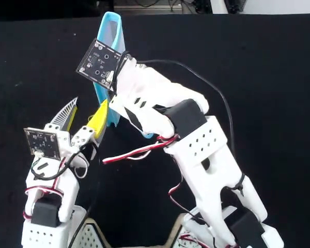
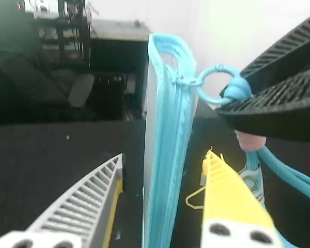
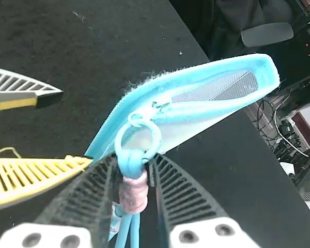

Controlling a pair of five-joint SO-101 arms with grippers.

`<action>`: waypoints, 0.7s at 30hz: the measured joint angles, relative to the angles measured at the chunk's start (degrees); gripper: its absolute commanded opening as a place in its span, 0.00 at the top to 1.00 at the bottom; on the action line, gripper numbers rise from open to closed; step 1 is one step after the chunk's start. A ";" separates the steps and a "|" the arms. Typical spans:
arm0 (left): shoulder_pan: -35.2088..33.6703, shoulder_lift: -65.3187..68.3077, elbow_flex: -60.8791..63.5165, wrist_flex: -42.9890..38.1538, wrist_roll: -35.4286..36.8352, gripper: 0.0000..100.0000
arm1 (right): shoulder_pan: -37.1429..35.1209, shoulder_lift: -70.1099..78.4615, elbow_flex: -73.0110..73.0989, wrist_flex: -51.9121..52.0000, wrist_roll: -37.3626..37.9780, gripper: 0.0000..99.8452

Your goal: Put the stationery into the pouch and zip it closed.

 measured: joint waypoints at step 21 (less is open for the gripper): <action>3.25 2.81 5.71 -15.30 -0.62 0.75 | 0.00 -0.79 0.18 0.00 0.00 0.99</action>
